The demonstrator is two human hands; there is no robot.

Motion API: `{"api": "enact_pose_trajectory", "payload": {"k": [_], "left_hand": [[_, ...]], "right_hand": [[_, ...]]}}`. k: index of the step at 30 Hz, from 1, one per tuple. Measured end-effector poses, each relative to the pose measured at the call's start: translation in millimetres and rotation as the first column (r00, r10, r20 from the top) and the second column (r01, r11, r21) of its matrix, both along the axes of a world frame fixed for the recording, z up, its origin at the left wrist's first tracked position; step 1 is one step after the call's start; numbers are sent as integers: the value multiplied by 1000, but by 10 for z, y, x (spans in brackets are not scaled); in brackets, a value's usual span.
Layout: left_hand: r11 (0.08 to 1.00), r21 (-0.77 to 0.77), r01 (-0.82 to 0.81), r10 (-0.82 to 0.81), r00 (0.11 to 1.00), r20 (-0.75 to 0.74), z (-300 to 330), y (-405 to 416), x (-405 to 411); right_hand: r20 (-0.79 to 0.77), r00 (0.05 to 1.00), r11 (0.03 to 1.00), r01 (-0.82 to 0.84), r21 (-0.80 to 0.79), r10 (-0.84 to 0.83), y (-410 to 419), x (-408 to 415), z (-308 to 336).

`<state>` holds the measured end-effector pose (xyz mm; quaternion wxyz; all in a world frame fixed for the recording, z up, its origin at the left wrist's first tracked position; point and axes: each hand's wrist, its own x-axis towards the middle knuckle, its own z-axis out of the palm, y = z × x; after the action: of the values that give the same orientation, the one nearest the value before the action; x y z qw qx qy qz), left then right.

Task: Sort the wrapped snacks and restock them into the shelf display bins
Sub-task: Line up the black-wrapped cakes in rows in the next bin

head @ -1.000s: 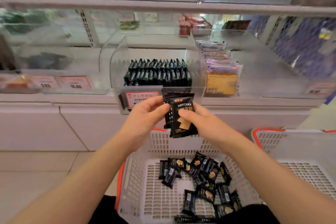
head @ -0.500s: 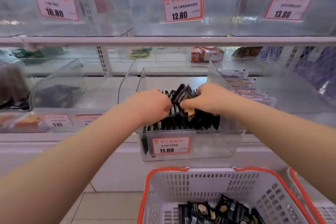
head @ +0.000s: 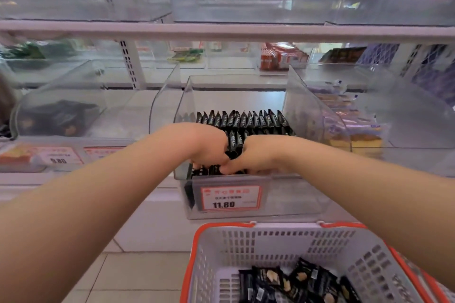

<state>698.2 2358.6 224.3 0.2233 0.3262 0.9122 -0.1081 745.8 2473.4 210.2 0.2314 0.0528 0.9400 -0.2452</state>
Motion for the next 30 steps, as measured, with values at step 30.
{"api": "enact_pose_trajectory", "payload": {"k": [30], "left_hand": [[988,-24,154,-156,976,-155,52,-42,112]], "right_hand": [[-227,951,956,-154,248,212,98,-24,-187]]}}
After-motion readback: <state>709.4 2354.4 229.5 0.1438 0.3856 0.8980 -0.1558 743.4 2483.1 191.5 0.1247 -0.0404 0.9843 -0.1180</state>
